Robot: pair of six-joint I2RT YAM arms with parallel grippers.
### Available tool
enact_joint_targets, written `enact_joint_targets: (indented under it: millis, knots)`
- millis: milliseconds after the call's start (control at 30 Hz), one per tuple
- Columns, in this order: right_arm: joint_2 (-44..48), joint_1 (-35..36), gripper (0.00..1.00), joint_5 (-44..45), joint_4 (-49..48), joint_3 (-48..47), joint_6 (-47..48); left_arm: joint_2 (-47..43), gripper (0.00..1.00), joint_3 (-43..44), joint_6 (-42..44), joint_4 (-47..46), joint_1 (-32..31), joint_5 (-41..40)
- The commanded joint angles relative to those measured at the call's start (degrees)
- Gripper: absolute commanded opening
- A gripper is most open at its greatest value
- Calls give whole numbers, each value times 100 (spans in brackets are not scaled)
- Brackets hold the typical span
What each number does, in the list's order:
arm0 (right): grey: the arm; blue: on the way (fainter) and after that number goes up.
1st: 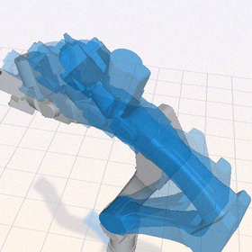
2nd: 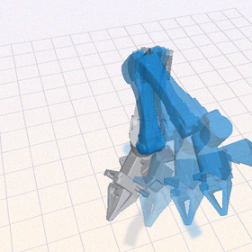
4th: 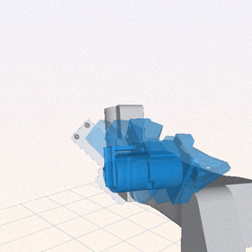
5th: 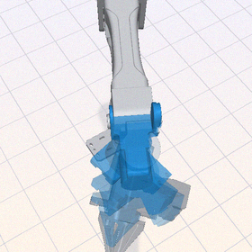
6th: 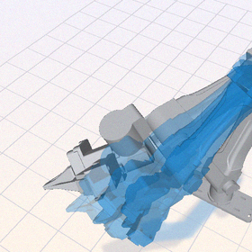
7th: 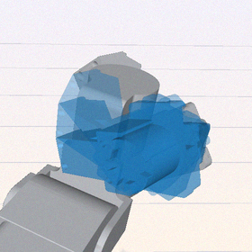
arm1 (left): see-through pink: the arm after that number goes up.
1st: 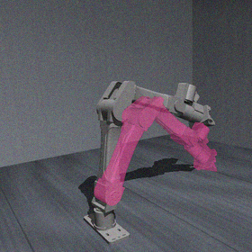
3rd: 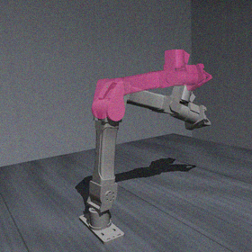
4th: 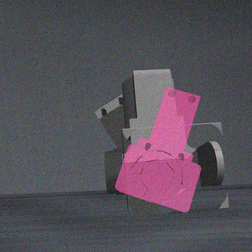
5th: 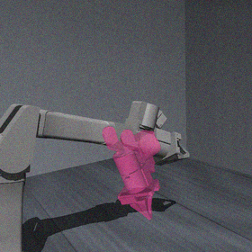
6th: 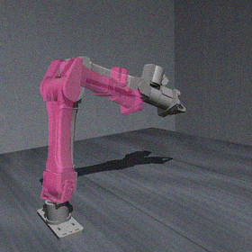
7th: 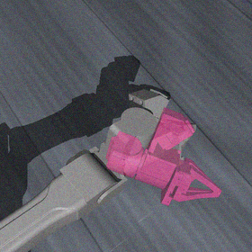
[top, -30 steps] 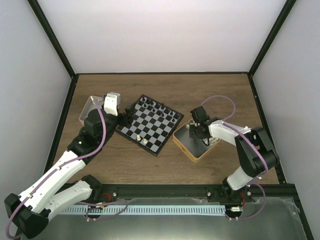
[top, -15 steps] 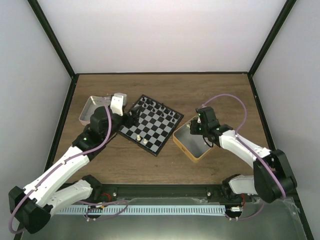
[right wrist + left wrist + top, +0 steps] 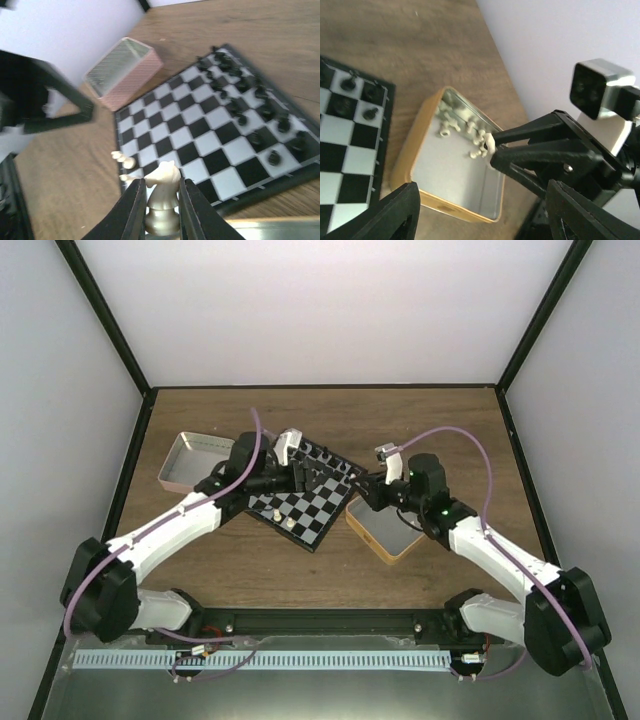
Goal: Set up the chess pieces on the board
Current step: Place the chess piece on the chessboard.
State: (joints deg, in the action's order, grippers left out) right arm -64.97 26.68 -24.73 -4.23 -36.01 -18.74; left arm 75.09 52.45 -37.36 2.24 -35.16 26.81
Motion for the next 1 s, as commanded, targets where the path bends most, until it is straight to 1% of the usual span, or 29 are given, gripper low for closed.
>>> enact_joint_targets:
  millis: [0,67,133,267,333,467,733,967]
  knots:
    - [104,246,14,-918,-517,20,336,286,70,176,-1102,-551,18,960]
    - [91,375,14,-912,-568,2,421,401,68,151,-1408,-824,18,1204]
    - [65,458,14,-871,-587,-22,495,507,64,96,-1641,-1024,18,1386]
    - [13,522,14,-871,-620,-72,577,657,52,41,-1808,-1050,18,1458]
    - [4,538,14,-868,-623,-89,591,670,47,-3,-1822,-1010,18,1453]
    - [-8,534,14,-883,-652,-104,609,677,46,-62,-1802,-853,18,1369]
    - [-124,566,14,-917,-675,-170,639,807,32,-84,-1816,-863,17,1420]
    - [-264,592,14,-893,-706,-265,641,894,31,-87,-1673,-710,18,1422]
